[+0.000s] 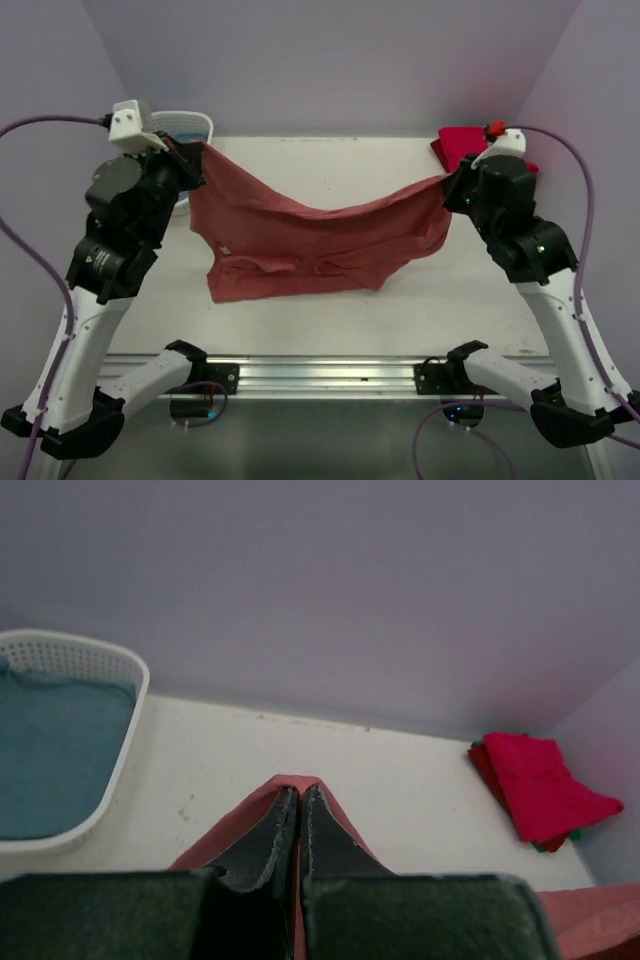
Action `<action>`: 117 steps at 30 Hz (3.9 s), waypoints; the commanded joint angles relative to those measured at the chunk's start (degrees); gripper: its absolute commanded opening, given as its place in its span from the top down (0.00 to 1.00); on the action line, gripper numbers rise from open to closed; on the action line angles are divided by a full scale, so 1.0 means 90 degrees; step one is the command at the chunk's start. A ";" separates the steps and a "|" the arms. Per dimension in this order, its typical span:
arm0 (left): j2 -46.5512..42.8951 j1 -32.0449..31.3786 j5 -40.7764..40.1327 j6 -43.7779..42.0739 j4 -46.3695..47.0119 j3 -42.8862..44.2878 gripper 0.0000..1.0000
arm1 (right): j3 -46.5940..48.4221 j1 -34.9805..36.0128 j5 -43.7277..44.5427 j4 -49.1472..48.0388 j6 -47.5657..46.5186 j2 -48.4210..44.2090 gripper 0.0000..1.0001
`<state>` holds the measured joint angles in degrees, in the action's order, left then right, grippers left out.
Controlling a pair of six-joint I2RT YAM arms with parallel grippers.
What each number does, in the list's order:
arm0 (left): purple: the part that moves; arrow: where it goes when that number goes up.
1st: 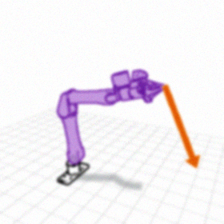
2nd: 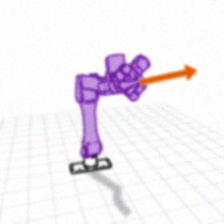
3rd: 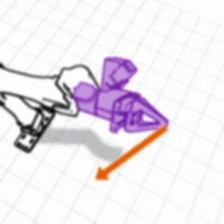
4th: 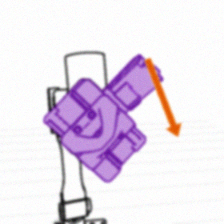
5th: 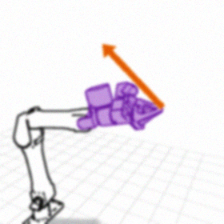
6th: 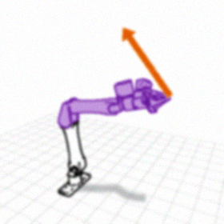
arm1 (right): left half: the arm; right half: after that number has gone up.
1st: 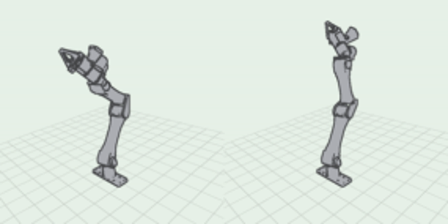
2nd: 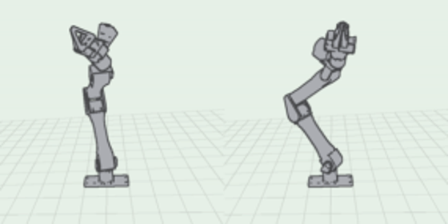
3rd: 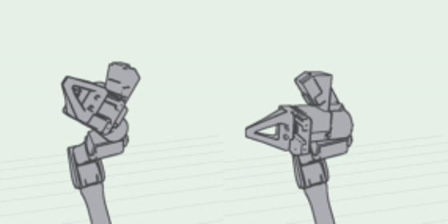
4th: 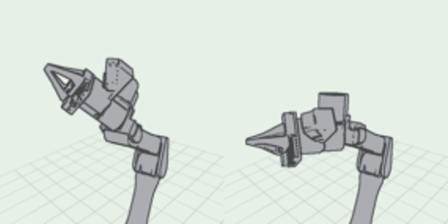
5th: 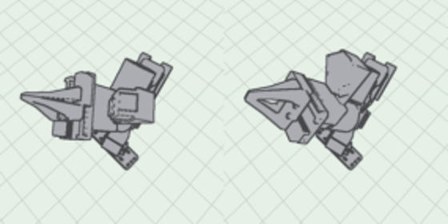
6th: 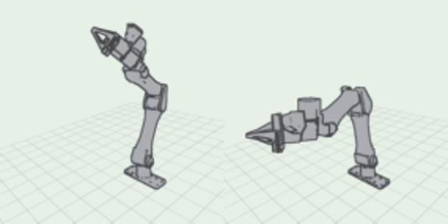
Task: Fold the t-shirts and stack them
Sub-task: Flatten the tshirt out
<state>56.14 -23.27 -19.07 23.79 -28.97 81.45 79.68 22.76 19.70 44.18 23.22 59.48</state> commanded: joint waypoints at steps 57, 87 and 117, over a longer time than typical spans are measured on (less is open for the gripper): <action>-0.2177 0.2077 0.3585 -0.0739 0.0895 0.1674 1.00 | 0.2738 -0.1133 -0.1069 -0.0097 -0.1605 -0.1797 1.00; 0.6327 0.1843 0.0634 -0.1482 0.2282 0.0919 1.00 | 0.1543 -0.1660 -0.0081 -0.2107 -0.0315 0.5811 1.00; 0.4662 0.0642 0.2147 0.0031 0.3852 -0.0825 0.74 | -0.0022 -0.1777 -0.0577 -0.3230 -0.0110 0.4496 0.43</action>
<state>98.26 -17.65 -5.34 19.73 2.52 81.71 83.33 6.85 18.17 16.80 22.28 103.48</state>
